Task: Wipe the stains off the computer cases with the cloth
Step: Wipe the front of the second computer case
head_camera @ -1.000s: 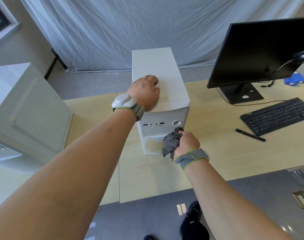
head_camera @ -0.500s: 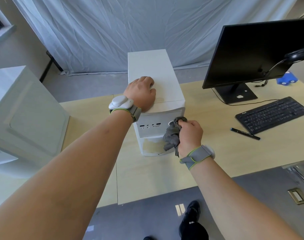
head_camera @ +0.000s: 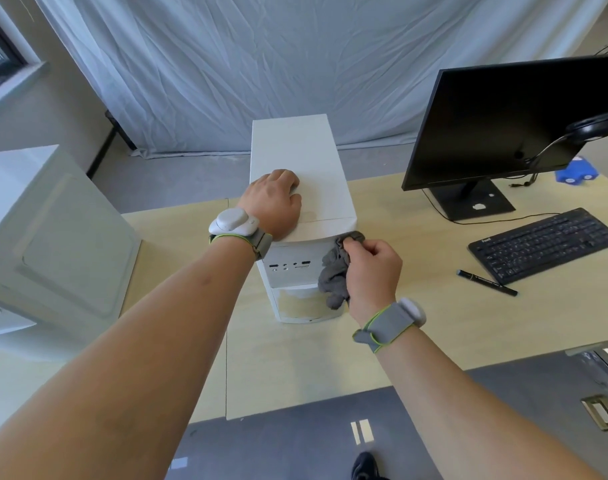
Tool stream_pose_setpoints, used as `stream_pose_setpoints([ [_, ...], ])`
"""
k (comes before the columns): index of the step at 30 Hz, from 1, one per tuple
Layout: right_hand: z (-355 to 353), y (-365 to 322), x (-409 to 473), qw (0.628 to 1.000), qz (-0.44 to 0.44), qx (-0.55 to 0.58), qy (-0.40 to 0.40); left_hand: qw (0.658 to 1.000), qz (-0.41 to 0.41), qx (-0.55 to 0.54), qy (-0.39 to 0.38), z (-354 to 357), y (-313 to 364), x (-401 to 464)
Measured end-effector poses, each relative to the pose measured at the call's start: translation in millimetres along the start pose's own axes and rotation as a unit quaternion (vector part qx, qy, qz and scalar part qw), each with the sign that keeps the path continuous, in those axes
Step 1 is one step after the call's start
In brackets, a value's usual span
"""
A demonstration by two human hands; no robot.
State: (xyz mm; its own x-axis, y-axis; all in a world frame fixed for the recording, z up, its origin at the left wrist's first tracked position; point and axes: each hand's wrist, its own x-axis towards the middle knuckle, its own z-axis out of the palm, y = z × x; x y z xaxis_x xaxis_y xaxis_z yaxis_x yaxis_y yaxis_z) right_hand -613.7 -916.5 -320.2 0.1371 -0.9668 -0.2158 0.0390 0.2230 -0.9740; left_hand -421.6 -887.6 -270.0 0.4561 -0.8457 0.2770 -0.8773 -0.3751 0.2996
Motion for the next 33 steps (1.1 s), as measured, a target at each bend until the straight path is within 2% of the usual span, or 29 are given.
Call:
stream_pose_setpoints([
  [3,3,1,-11,0.999,0.018,-0.021,-0.028,1.0,0.003,0.007,-0.007,0,1,0],
  [6,5,2,-14,0.995,0.015,-0.04,-0.09,1.0,-0.001,0.009,-0.011,0,1,-2],
  [9,1,2,-9,0.991,0.067,0.025,-0.114,1.0,0.003,0.017,-0.018,0,1,-3],
  [13,3,2,-8,0.943,0.223,0.136,-0.206,0.998,-0.023,0.026,-0.047,-3,6,5],
  [17,26,2,-23,0.945,0.228,0.126,-0.198,0.997,-0.068,0.001,-0.019,2,18,4],
  [20,39,-2,-34,0.893,0.311,0.113,-0.304,0.996,-0.087,-0.027,-0.018,4,17,2],
  [21,46,-3,-36,0.888,0.316,0.116,-0.314,0.994,-0.094,-0.046,-0.019,2,15,3],
  [25,49,-4,-32,0.91,0.28,0.102,-0.287,0.992,-0.108,-0.062,-0.012,-1,14,4],
  [28,12,-5,-6,0.905,0.306,0.136,-0.261,0.995,-0.093,-0.036,-0.011,2,15,1],
  [30,-18,-7,18,0.916,0.297,0.157,-0.22,0.996,-0.084,-0.023,-0.002,4,17,-1],
  [33,-40,-12,31,0.944,0.221,0.147,-0.196,0.997,-0.078,-0.01,-0.001,6,20,-1],
])
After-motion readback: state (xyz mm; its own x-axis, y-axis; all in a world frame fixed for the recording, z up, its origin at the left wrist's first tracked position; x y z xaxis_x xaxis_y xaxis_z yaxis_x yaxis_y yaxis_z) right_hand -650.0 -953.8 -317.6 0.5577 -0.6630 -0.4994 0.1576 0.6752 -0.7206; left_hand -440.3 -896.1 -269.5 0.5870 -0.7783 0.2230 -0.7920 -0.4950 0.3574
